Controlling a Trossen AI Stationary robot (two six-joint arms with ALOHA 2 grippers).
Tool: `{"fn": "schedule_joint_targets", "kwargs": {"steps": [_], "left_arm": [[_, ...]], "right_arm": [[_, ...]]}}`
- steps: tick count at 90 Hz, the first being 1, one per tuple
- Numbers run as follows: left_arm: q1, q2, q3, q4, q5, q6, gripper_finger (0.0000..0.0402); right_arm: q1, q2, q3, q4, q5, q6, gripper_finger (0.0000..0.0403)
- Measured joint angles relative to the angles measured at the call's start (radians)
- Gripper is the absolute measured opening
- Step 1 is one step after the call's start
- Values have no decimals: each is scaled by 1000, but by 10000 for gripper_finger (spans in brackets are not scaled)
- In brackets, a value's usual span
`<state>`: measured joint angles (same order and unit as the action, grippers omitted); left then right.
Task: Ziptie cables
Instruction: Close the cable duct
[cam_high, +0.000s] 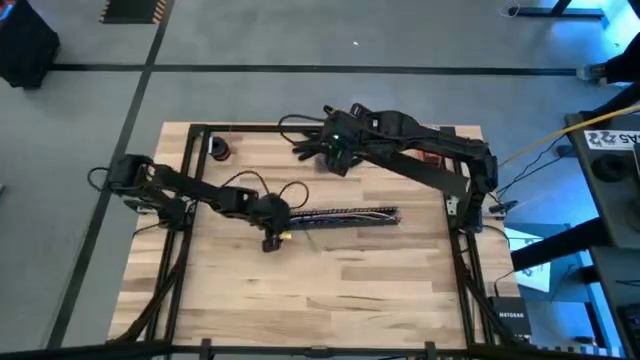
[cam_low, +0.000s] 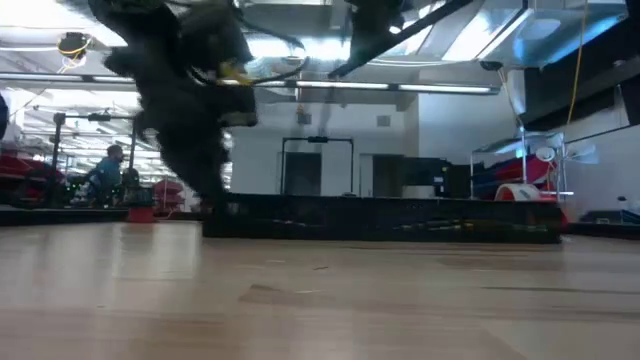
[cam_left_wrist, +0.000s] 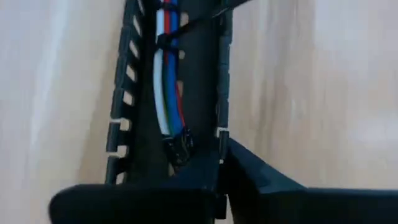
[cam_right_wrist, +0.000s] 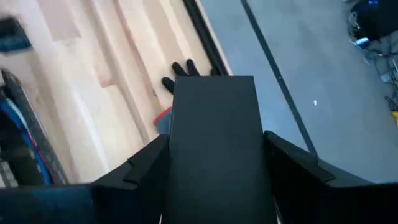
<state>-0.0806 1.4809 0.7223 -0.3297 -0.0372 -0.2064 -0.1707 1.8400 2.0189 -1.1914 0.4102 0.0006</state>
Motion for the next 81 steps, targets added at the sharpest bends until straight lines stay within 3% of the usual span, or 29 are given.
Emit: {"fn": "schedule_joint_targets", "kwargs": {"steps": [17, 38, 63, 81], "left_arm": [[-98, -78, -1, -277, -14, -66, 5], [-162, -99, -2, -356, -12, -153, 37], [-168, -127, -1, -382, 61, -154, 137], [-166, -207, 124, -589, 22, -181, 200]], "right_arm": [[1, 0, -80, 48, -77, 20, 221], [58, 2, -288, 234, -140, 50, 221], [99, -37, -449, 291, -151, 82, 221], [91, -175, -687, 428, -158, 72, 221]]}}
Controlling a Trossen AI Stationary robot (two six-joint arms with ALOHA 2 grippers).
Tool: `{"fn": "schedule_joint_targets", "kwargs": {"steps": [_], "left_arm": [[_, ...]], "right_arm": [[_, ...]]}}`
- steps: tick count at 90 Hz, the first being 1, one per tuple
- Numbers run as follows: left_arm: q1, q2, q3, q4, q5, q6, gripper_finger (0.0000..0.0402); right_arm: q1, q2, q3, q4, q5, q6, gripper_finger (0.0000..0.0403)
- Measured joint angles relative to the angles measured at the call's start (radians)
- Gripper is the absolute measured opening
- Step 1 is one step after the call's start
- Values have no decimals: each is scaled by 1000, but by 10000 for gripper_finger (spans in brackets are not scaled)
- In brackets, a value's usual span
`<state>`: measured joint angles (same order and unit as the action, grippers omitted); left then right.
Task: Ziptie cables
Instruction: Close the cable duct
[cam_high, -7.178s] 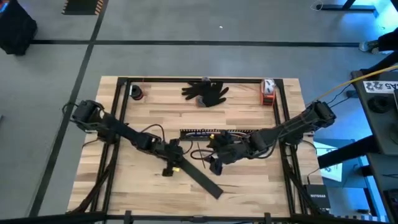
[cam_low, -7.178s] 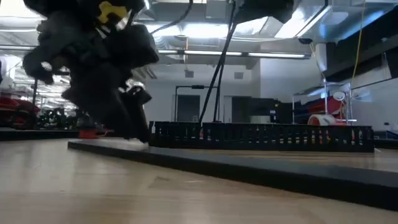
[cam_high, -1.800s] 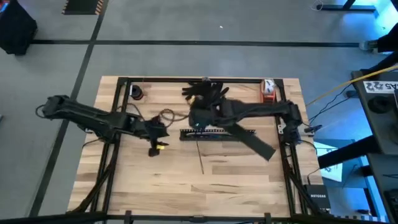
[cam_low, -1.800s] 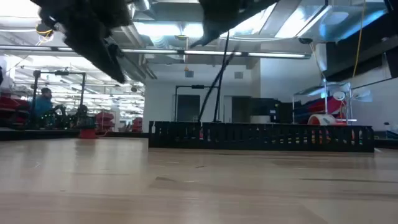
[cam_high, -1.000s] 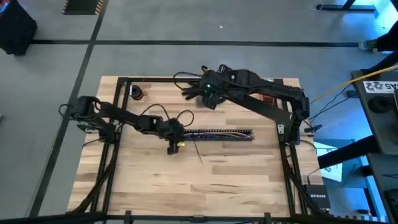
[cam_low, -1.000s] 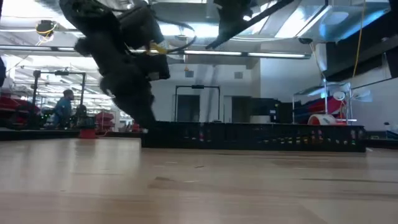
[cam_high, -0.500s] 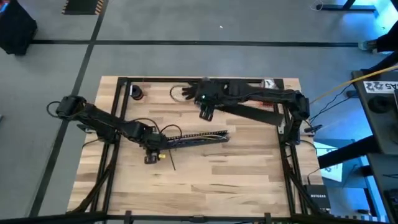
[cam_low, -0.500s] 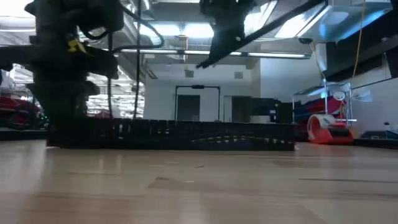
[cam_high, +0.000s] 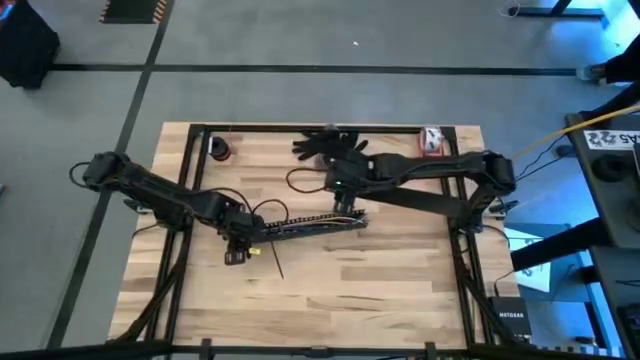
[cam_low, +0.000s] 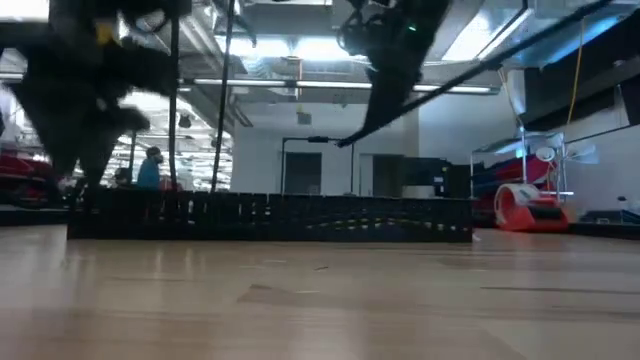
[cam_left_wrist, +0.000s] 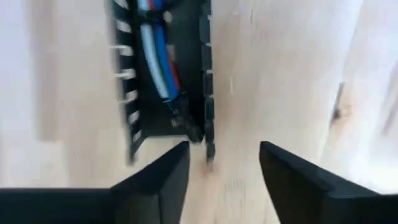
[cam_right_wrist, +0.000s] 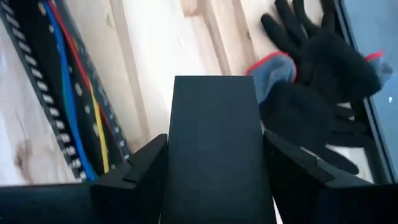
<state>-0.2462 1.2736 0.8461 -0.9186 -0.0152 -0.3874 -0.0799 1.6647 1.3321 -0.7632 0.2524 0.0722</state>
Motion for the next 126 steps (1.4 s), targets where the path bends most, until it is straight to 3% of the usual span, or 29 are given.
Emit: {"fn": "schedule_joint_targets", "kwargs": {"steps": [20, 46, 70, 107, 126], "left_arm": [[10, -97, 169, 34, -164, -11, 212], [80, -91, 203, 320, -183, -58, 199], [111, -24, 203, 397, -179, -95, 198], [111, 46, 203, 468, -175, 6, 198], [111, 54, 198, 467, -151, 57, 198]], "right_arm": [[-16, -106, -330, 362, -41, -57, 221], [-62, -106, -588, 663, -38, -117, 221], [-28, -107, -611, 659, -175, -144, 221], [154, -63, -561, 767, -146, 22, 221], [157, -85, -443, 531, -106, -14, 221]]}}
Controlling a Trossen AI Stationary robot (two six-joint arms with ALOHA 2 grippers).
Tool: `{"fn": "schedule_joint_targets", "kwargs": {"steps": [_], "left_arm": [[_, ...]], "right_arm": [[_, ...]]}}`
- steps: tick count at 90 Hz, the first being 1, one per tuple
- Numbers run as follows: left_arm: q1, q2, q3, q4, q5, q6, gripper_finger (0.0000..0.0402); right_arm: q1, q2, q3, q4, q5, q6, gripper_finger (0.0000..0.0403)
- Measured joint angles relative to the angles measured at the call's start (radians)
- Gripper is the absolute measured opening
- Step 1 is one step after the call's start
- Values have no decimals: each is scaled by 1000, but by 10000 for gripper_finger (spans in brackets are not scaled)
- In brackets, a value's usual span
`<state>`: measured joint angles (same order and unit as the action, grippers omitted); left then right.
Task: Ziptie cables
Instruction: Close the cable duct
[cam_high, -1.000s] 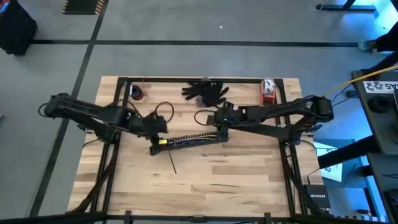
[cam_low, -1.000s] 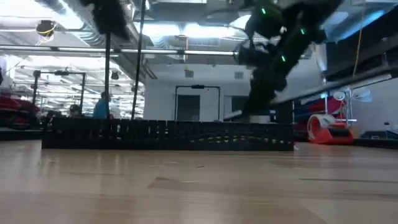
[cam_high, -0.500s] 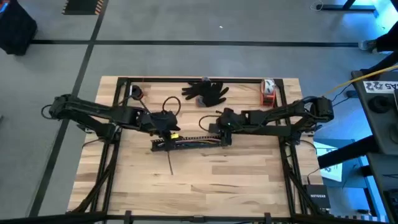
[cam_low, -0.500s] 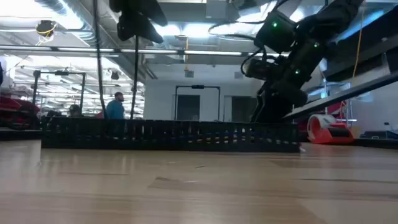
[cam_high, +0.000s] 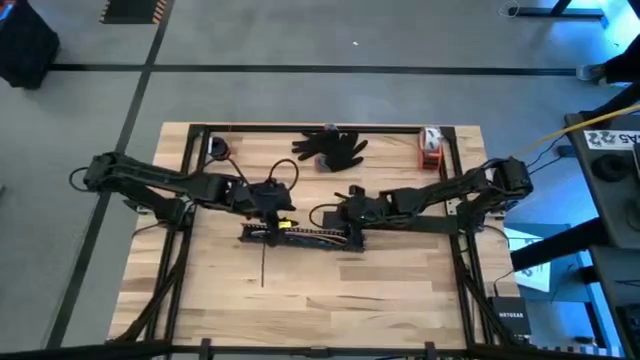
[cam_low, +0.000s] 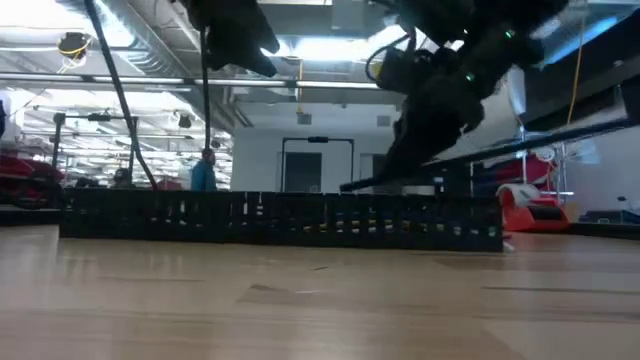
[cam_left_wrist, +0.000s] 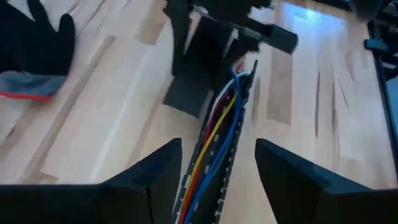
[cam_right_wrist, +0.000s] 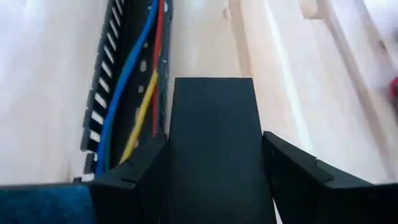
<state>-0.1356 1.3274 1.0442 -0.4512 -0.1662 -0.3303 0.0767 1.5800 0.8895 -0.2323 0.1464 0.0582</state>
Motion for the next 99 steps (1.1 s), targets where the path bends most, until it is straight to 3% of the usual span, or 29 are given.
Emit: {"fn": "schedule_joint_targets", "kwargs": {"steps": [16, 30, 47, 58, 74, 90, 99], "left_arm": [[0, 81, -24, -6, 32, 86, 198], [18, 209, -24, 22, 66, 168, 198], [96, 307, -23, 131, 174, 211, 198], [139, 339, -23, 138, 190, 246, 198], [156, 379, -24, 155, 296, 330, 198], [130, 408, -23, 155, 263, 357, 195], [127, 427, -24, 128, 197, 356, 170]], "right_arm": [[1, -76, 23, -165, 98, 21, 221], [1, -127, 23, -205, 182, 107, 221], [2, -140, 23, -215, 183, 204, 222], [4, -140, 23, -220, 183, 239, 227], [2, -140, 23, -194, 185, 245, 226], [2, -140, 23, -180, 208, 245, 226], [2, -140, 23, -179, 212, 245, 226]]}}
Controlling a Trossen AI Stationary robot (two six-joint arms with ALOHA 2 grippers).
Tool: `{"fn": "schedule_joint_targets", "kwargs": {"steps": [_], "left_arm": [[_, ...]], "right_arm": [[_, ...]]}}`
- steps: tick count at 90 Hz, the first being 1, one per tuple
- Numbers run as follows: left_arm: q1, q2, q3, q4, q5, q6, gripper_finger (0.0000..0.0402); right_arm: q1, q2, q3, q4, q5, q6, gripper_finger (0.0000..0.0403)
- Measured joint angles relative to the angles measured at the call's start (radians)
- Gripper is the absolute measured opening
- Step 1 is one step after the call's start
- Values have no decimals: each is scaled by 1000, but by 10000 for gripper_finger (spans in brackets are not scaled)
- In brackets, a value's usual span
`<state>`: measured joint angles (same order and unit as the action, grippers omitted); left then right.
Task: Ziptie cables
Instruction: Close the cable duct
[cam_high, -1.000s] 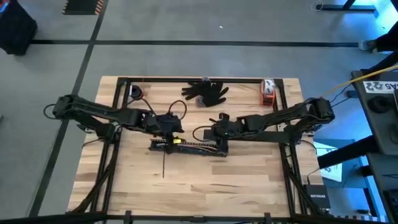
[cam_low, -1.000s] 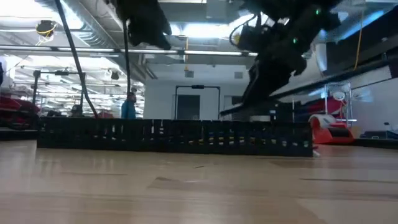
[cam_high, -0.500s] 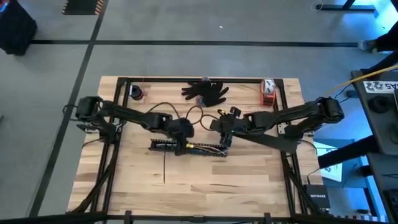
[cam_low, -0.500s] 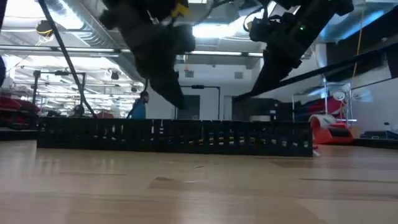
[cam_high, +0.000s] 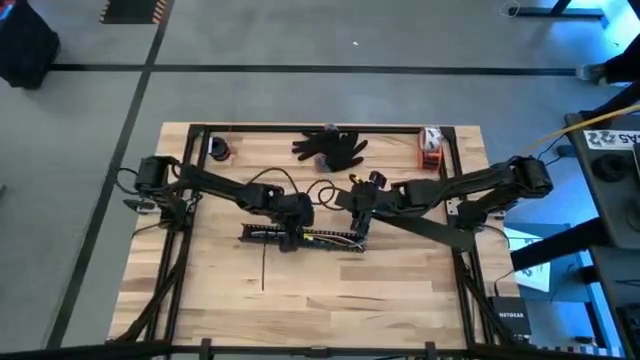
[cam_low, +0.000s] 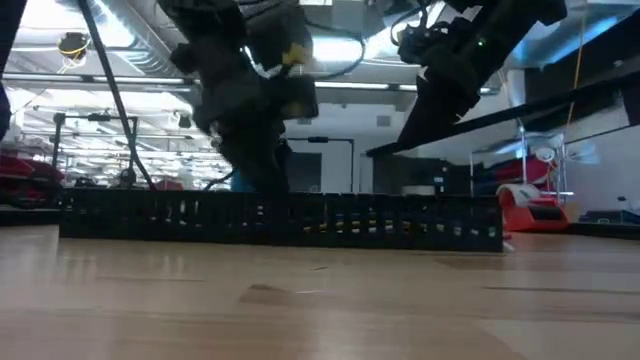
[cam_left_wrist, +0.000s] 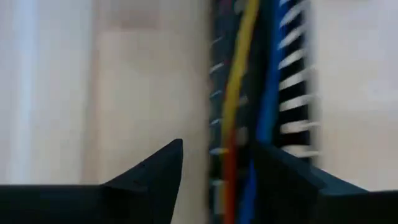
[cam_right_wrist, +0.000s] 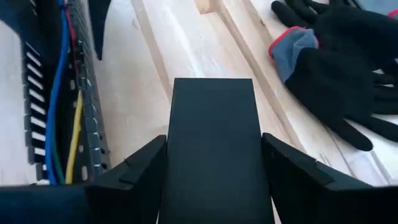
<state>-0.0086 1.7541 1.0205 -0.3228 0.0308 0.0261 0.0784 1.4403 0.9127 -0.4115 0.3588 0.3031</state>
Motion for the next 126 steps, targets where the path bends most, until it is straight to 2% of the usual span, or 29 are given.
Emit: {"fn": "schedule_joint_targets", "kwargs": {"steps": [16, 29, 58, 73, 95, 111, 126], "left_arm": [[-3, -5, 0, -46, -12, 8, 82], [-16, -14, 0, -160, -13, 25, 13], [-58, -60, 0, -419, -12, 21, 5], [-55, -56, 0, -381, -10, -23, 36], [-55, -56, 40, -358, 18, -43, 130], [-51, -62, 145, -357, 18, -24, 198], [-37, -63, 244, -367, 21, -19, 240]], "right_arm": [[0, 0, 0, -2, 0, 0, 225], [0, 0, -5, -2, 0, -1, 225], [0, 0, -9, 4, 0, -23, 225], [0, 0, -9, 11, 0, -27, 225], [0, 0, -9, 13, 0, -29, 225], [0, 0, -9, 12, -1, -27, 225], [1, -37, -8, -9, -43, 6, 225]]}}
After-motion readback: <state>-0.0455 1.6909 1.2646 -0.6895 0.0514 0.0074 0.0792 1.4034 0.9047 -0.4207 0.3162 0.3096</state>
